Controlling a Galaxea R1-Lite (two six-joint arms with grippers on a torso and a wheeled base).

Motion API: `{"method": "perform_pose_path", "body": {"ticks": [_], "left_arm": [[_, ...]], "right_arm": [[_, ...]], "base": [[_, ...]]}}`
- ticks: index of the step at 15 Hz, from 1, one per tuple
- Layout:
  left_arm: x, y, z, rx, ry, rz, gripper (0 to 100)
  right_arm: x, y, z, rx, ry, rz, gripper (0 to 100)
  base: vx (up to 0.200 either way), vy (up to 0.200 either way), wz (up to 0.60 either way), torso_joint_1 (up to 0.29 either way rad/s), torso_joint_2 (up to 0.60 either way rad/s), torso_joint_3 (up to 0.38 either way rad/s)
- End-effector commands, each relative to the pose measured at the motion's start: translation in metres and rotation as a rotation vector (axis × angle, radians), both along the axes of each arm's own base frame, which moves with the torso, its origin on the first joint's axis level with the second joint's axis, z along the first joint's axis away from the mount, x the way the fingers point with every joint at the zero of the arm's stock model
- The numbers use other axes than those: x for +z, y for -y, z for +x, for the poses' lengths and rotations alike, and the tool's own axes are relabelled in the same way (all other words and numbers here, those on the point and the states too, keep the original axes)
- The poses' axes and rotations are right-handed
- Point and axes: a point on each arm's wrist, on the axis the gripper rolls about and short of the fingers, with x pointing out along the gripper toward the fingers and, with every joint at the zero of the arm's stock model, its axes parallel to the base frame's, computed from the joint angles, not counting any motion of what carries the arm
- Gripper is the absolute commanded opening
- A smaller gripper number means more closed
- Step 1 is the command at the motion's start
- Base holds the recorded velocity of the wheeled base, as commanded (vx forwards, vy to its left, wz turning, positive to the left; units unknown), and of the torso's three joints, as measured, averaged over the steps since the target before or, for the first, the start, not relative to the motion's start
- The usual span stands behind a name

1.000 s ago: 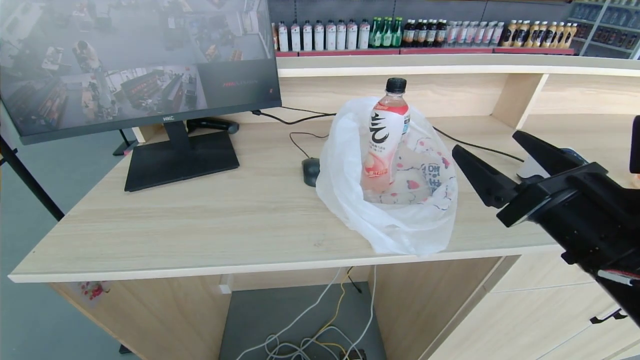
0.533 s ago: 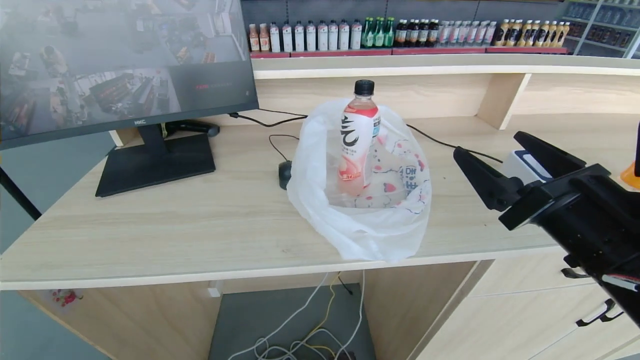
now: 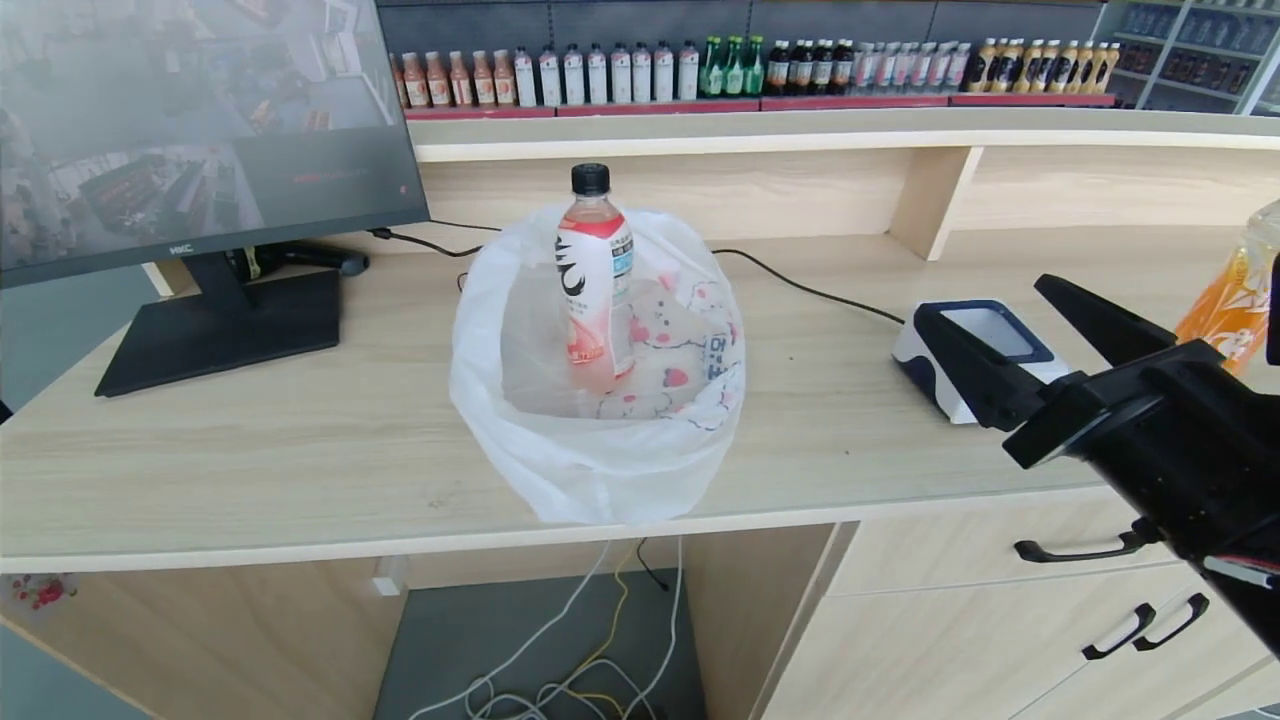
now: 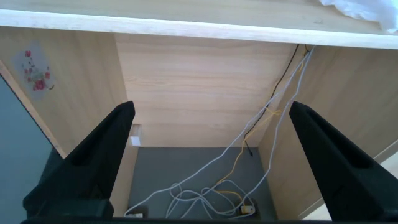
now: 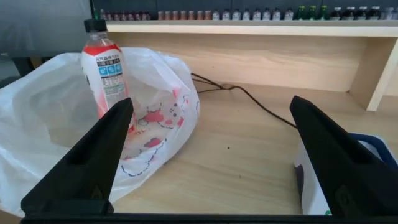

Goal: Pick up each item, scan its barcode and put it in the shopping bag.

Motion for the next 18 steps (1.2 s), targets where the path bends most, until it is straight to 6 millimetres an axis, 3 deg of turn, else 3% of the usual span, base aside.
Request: {"method": "perform_pose_path", "body": {"ticks": [1, 18], "left_arm": [[0.0, 0.0, 0.0, 0.001, 0.0, 0.0, 100], [0.0, 0.0, 0.0, 0.001, 0.0, -0.002, 100]], "right_arm": [[-0.002, 0.002, 0.002, -0.013, -0.008, -0.006, 100], [-0.014, 0.009, 0.016, -0.049, -0.044, -0.036, 100]], "base": [[0.0, -0.2, 0.0, -0.002, 0.0, 0.002], [0.0, -0.2, 0.0, 0.002, 0.0, 0.003]]}}
